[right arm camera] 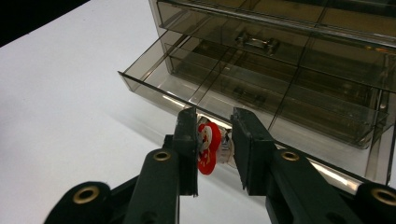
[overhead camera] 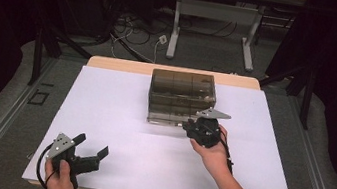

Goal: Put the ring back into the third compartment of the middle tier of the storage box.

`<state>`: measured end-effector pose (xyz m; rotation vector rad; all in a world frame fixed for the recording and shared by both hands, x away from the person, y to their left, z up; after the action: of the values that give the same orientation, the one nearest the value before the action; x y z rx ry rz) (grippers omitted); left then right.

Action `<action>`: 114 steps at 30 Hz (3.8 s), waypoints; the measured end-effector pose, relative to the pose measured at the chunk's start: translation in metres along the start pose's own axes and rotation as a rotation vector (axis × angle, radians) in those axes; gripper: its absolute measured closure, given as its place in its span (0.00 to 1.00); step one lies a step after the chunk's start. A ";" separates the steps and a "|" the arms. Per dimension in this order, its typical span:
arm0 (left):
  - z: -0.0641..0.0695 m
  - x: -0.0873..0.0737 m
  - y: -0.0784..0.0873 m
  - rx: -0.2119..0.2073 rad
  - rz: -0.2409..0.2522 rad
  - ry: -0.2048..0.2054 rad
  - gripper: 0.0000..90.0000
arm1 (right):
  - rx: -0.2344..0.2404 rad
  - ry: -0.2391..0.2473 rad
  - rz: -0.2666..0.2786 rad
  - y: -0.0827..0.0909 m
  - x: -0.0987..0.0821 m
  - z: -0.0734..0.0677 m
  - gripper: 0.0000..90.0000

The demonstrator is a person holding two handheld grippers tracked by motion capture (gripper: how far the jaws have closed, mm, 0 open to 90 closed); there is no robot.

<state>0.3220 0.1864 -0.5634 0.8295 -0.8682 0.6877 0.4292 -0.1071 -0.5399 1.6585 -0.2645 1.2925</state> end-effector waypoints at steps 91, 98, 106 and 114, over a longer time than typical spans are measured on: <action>-0.002 0.000 0.000 -0.004 -0.002 0.017 0.01 | -0.191 -0.141 -0.097 -0.040 -0.007 0.071 0.80; -0.002 0.001 0.000 -0.003 0.000 0.018 0.00 | -0.191 -0.137 -0.098 -0.040 -0.007 0.071 0.80; -0.001 0.001 -0.002 -0.006 0.000 0.013 0.00 | -0.195 -0.139 -0.088 -0.039 -0.006 0.072 0.75; 0.000 0.001 -0.003 -0.010 0.000 0.011 0.00 | -0.197 -0.142 -0.059 -0.033 -0.003 0.073 0.64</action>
<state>0.3248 0.1854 -0.5634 0.8164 -0.8609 0.6867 0.4955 -0.1493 -0.5571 1.5796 -0.4119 1.0710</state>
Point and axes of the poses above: each handheld gripper's, and its own axes: y roughly backward along the jaws, x roughly out of its top, z roughly to its right, the point moved 9 cm from there along -y, roughly forward along the jaws, and after that the axes turned 10 degrees about y, right-handed, at the moved point
